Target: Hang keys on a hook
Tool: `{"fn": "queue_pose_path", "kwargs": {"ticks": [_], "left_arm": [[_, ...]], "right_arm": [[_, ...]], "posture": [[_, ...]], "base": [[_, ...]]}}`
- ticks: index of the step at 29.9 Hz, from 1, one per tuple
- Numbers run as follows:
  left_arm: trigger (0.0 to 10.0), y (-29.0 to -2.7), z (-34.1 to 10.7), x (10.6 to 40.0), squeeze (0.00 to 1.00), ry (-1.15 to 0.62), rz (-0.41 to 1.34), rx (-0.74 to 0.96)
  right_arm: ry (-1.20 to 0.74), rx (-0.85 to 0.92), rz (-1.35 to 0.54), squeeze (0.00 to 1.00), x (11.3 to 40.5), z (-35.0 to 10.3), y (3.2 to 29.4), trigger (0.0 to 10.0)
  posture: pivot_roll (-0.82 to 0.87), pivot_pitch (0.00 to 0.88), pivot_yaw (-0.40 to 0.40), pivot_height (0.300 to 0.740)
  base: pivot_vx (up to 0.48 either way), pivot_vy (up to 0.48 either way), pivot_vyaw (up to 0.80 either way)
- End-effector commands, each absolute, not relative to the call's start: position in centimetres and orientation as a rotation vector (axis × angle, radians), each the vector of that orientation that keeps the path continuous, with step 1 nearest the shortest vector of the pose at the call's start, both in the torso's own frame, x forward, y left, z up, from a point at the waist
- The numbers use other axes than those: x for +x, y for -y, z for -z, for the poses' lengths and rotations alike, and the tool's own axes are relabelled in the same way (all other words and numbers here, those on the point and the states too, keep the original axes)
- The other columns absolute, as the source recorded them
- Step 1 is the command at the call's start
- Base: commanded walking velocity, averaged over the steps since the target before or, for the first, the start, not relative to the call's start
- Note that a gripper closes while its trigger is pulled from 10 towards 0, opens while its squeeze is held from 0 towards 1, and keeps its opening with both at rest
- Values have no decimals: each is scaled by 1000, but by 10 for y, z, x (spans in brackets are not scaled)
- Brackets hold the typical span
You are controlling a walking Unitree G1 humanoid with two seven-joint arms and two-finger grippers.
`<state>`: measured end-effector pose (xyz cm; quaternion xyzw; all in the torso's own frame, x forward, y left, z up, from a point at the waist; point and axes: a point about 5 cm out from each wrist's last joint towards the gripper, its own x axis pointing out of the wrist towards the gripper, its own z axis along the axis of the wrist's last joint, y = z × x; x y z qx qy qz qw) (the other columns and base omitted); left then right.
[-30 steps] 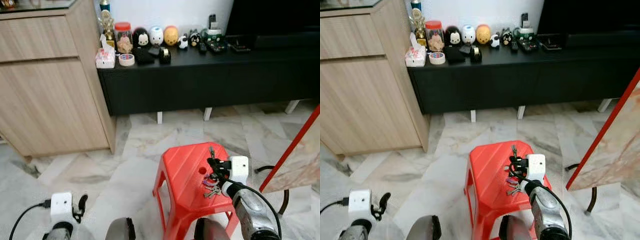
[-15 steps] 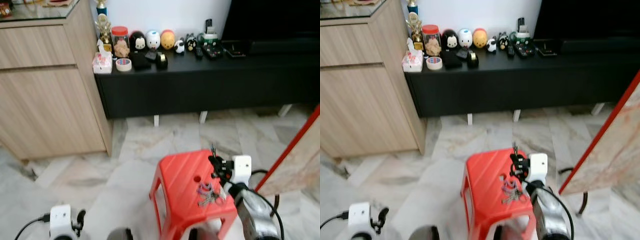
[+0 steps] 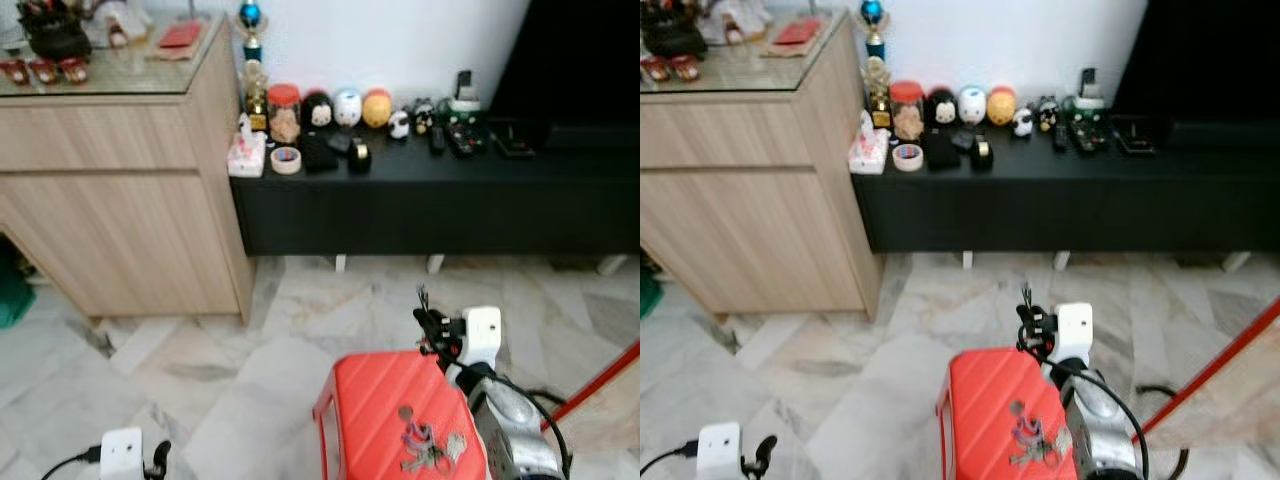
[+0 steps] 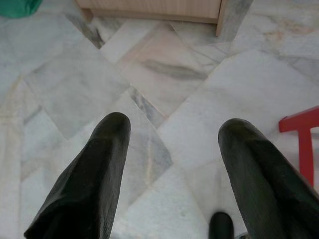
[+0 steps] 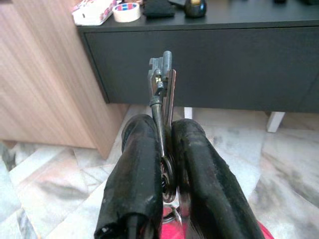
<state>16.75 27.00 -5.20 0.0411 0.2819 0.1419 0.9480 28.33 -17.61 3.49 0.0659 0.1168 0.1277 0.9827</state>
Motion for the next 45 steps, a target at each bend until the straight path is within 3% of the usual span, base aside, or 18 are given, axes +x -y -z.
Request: {"fn": "queue_pose_path", "kwargs": {"ticks": [1, 13, 28, 45], "left_arm": [[10000, -266, 59, 159, 0, -615, -278, 81], [10000, -257, 64, 156, 0, -641, -225, 110], [10000, -257, 60, 165, 0, -620, -209, 113], [10000, -260, 52, 178, 0, -577, -200, 109]], "right_arm": [[-237, 130, -252, 0, 283, -36, 178, 10000], [-254, 101, -257, 0, 288, -39, 176, 10000], [-217, 103, -379, 0, 296, -56, 142, 10000], [-278, 59, -358, 0, 293, -46, 149, 10000]], "posture": [[85, 0, -68, 740], [83, 0, -76, 740], [89, 0, -75, 740], [81, 0, -57, 740]], "base": [[0, 0, 0], [0, 0, 0], [-168, 0, 0], [-281, 0, 0]]}}
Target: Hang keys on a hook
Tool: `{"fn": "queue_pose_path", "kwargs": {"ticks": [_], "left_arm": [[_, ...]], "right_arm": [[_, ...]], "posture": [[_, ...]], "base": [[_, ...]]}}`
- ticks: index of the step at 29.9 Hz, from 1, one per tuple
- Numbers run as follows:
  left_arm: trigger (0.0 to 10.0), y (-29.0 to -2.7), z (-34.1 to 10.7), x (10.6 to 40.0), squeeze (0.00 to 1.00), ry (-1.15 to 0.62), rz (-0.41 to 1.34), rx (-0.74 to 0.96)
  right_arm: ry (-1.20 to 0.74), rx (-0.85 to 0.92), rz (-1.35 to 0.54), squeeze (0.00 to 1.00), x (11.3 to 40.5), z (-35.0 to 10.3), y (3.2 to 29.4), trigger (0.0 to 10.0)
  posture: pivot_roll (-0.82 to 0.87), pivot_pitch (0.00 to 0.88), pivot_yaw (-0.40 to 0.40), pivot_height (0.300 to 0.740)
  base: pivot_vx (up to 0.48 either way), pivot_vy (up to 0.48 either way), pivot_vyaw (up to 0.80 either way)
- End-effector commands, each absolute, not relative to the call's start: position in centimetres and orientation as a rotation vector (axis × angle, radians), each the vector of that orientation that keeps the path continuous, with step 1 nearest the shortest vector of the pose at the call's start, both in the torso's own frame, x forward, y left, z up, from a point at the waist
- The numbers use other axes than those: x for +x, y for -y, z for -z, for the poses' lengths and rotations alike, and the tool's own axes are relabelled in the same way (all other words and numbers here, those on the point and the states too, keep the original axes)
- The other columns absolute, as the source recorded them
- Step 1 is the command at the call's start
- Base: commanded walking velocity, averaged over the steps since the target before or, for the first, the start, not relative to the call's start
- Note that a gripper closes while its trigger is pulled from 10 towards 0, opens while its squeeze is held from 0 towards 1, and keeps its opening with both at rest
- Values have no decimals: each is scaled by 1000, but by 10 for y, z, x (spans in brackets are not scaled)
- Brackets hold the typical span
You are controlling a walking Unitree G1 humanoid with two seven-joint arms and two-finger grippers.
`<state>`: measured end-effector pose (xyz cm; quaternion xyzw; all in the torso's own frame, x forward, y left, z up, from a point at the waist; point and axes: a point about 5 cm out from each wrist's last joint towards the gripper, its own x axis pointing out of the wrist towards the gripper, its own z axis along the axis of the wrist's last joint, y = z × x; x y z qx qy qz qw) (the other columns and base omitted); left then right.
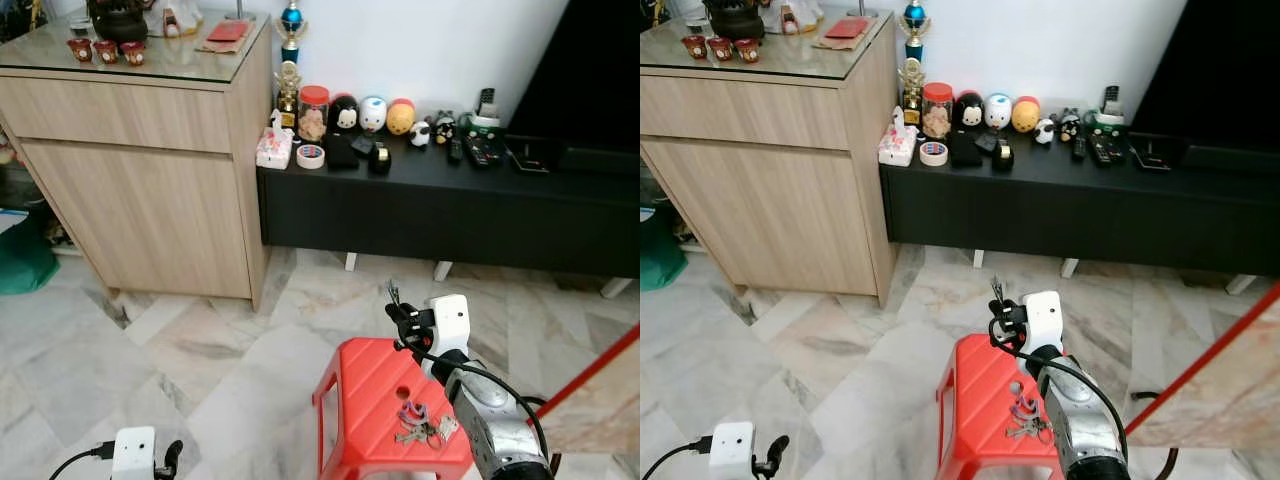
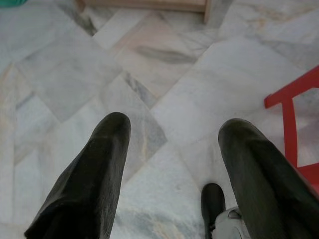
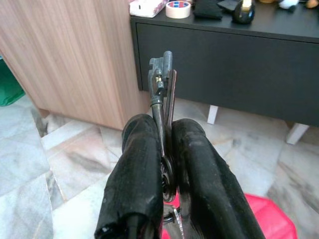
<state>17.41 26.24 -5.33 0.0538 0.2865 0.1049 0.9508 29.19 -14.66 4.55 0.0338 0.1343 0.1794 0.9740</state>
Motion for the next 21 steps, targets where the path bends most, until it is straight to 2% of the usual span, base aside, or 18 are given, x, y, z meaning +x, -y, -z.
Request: {"fn": "queue_pose_path", "kwargs": {"ticks": [1, 21], "left_arm": [[10000, -260, 52, 179, 0, -578, -196, 111], [10000, -257, 53, 179, 0, -575, -179, 110]], "right_arm": [[-279, 58, -359, 0, 293, -46, 148, 10000], [-302, 45, -359, 0, 295, -44, 147, 10000]], "posture": [[79, 0, -55, 740], [85, 0, -56, 740]], "base": [[-300, 0, 0], [-298, 0, 0]]}}
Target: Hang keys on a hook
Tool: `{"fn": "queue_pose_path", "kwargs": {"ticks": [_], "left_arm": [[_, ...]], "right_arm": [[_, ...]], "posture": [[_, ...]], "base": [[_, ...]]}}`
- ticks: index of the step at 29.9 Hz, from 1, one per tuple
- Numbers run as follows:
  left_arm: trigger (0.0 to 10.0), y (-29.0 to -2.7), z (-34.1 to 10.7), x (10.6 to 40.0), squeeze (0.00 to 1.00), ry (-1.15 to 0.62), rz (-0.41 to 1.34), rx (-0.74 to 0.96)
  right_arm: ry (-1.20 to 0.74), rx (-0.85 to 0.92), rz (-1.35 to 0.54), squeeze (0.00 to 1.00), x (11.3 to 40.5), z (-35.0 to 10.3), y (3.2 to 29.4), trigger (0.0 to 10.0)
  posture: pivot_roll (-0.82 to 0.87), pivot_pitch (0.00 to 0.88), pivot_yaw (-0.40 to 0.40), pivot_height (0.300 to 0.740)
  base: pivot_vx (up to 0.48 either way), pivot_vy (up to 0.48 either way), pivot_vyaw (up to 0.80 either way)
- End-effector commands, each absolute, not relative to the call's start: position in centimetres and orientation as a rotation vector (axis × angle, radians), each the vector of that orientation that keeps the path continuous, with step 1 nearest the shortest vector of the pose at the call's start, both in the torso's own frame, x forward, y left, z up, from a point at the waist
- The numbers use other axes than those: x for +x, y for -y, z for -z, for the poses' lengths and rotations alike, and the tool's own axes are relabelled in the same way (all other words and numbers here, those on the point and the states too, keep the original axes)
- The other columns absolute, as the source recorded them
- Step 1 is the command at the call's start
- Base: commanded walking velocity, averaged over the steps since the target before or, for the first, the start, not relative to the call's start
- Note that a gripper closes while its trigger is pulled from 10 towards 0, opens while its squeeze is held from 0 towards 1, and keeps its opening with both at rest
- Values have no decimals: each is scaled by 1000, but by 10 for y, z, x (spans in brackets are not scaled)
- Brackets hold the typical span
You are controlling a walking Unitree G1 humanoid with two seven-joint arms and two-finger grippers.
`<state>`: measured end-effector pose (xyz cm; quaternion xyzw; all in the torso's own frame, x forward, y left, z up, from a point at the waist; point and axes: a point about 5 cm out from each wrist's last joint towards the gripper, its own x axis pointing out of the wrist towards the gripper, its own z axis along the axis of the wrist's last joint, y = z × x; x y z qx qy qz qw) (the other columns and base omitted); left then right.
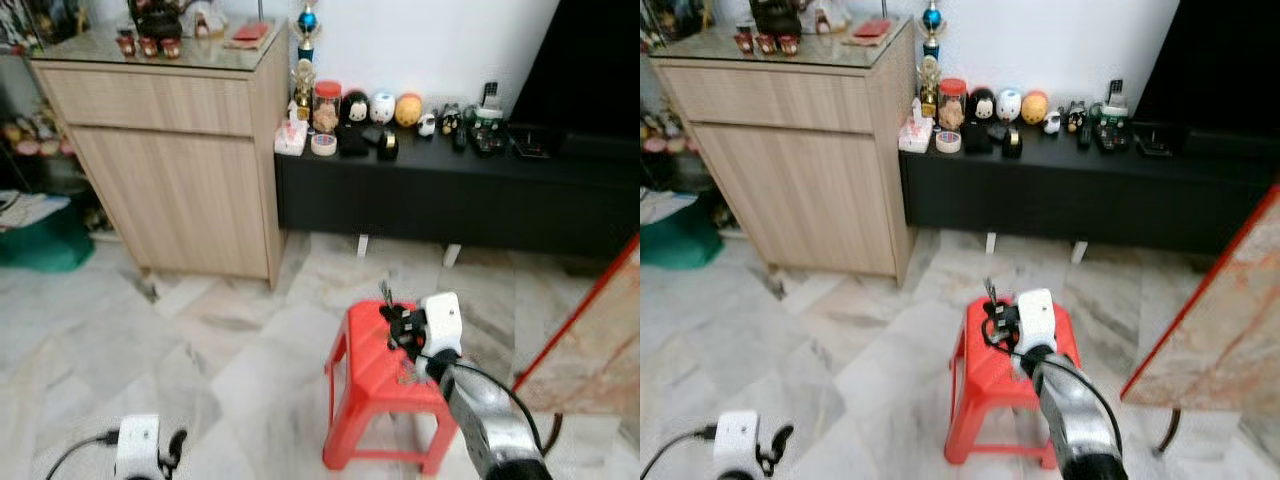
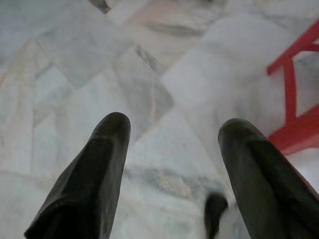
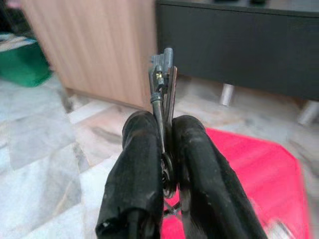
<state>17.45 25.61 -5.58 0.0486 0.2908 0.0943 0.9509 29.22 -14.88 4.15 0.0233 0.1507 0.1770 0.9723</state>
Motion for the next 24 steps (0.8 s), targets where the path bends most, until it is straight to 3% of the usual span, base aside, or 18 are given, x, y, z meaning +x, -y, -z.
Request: {"fn": "queue_pose_path", "kwargs": {"ticks": [1, 11, 18, 24], "left_arm": [[10000, -257, 53, 179, 0, -575, -180, 110], [10000, -258, 51, 181, 0, -566, -184, 115], [10000, -262, 43, 190, 0, -524, -180, 144], [10000, -263, 17, 218, 0, -371, -110, 203]], "right_arm": [[-302, 45, -359, 0, 295, -44, 147, 10000], [-322, 33, -361, 0, 299, -47, 143, 10000], [-304, 34, -383, 0, 310, -59, 128, 10000], [-303, 0, -464, 0, 318, -67, 109, 10000]], "posture": [[85, 0, -56, 740], [89, 0, -59, 740], [98, 0, -62, 740], [122, 0, -72, 740]], "base": [[-300, 0, 0], [-291, 0, 0], [0, 0, 0], [0, 0, 0]]}}
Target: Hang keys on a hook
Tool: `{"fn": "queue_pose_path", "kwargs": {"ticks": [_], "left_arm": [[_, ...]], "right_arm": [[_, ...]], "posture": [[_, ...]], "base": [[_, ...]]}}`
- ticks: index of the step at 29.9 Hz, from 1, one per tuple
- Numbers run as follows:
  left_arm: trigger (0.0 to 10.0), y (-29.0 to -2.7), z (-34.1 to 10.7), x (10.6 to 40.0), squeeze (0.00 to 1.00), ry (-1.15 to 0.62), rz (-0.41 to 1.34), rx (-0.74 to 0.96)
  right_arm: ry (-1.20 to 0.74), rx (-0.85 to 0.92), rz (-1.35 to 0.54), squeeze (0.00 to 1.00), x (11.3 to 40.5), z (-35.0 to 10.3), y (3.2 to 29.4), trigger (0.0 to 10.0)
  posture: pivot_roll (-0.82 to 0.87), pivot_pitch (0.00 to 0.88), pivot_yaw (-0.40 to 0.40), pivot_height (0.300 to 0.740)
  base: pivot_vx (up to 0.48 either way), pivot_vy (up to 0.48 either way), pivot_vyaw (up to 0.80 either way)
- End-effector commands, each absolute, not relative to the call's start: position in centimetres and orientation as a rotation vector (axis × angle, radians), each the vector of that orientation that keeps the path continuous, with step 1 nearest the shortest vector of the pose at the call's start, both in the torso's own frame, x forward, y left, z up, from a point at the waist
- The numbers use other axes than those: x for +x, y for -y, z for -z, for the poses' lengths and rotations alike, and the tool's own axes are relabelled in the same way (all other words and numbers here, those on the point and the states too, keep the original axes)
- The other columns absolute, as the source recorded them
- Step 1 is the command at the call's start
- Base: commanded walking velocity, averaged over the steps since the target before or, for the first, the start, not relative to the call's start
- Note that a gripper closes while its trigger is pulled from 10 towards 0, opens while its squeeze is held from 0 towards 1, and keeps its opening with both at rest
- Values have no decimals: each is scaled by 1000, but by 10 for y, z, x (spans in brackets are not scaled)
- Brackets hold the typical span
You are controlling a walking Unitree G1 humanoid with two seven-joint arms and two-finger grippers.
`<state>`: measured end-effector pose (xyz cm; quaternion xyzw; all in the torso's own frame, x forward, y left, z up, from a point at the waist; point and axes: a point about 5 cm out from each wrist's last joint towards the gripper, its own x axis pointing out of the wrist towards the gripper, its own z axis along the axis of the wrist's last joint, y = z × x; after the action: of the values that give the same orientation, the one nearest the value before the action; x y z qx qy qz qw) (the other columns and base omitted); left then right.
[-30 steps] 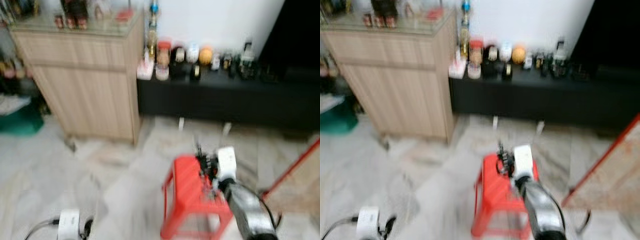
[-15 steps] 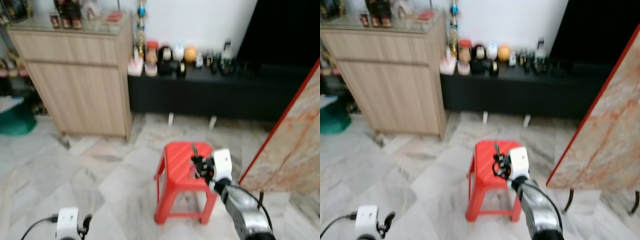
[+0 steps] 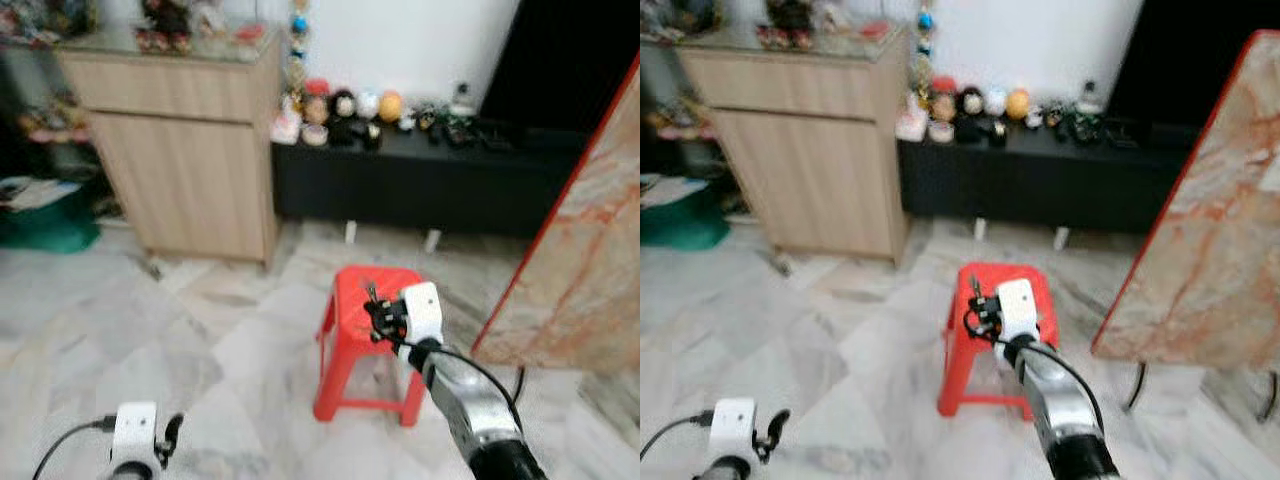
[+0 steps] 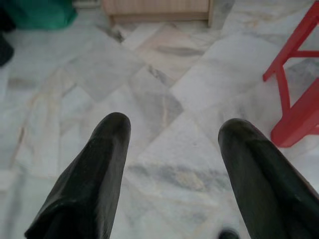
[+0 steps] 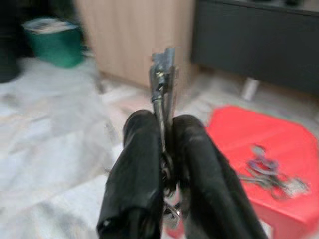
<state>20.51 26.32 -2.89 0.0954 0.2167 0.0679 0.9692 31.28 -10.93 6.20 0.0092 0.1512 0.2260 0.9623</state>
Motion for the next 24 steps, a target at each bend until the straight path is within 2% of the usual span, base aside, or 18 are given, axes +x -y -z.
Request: {"fn": "queue_pose_path", "kwargs": {"ticks": [1, 7, 9, 12, 13, 14, 16, 20, 22, 24], "left_arm": [[10000, -263, 17, 218, 0, -371, -110, 203], [10000, -247, -10, 247, 0, -223, 5, 174], [10000, -233, -23, 257, 0, -159, 108, 171], [10000, -226, -30, 260, 0, -132, 173, 179], [10000, -221, -37, 263, 0, -112, 242, 173], [10000, -221, -37, 263, 0, -112, 242, 173], [10000, -209, -45, 264, 0, -99, 378, 143], [10000, -200, -51, 263, 0, -106, 465, 133], [10000, -195, -53, 260, 0, -149, 592, 228], [10000, -194, -54, 260, 0, -157, 612, 226]], "right_arm": [[-303, 0, -464, 0, 318, -67, 109, 10000], [-320, -50, -577, 0, 329, -77, 88, 10000], [-334, -53, -660, 0, 329, -79, 74, 10000], [-347, -65, -700, 0, 328, -78, 69, 10000], [-353, -77, -710, 0, 329, -78, 66, 10000], [-353, -77, -710, 0, 329, -78, 66, 10000], [-358, -65, -727, 0, 330, -79, 61, 10000], [-356, -76, -752, 0, 330, -80, 57, 10000], [-357, -76, -777, 0, 330, -82, 52, 10000], [-354, -71, -784, 0, 330, -83, 50, 10000]], "posture": [[122, 0, -72, 740], [114, 0, -77, 740], [115, 0, -86, 740], [117, 0, -86, 740], [118, 0, -88, 740], [118, 0, -88, 740], [119, 0, -92, 740], [122, 0, -94, 740], [121, 0, -99, 740], [123, 0, -101, 740]], "base": [[0, 0, 0], [0, 0, 0], [0, 0, 0], [0, 0, 0], [0, 0, 0], [0, 0, 0], [0, 0, 0], [0, 0, 0], [0, 0, 0], [0, 0, 0]]}}
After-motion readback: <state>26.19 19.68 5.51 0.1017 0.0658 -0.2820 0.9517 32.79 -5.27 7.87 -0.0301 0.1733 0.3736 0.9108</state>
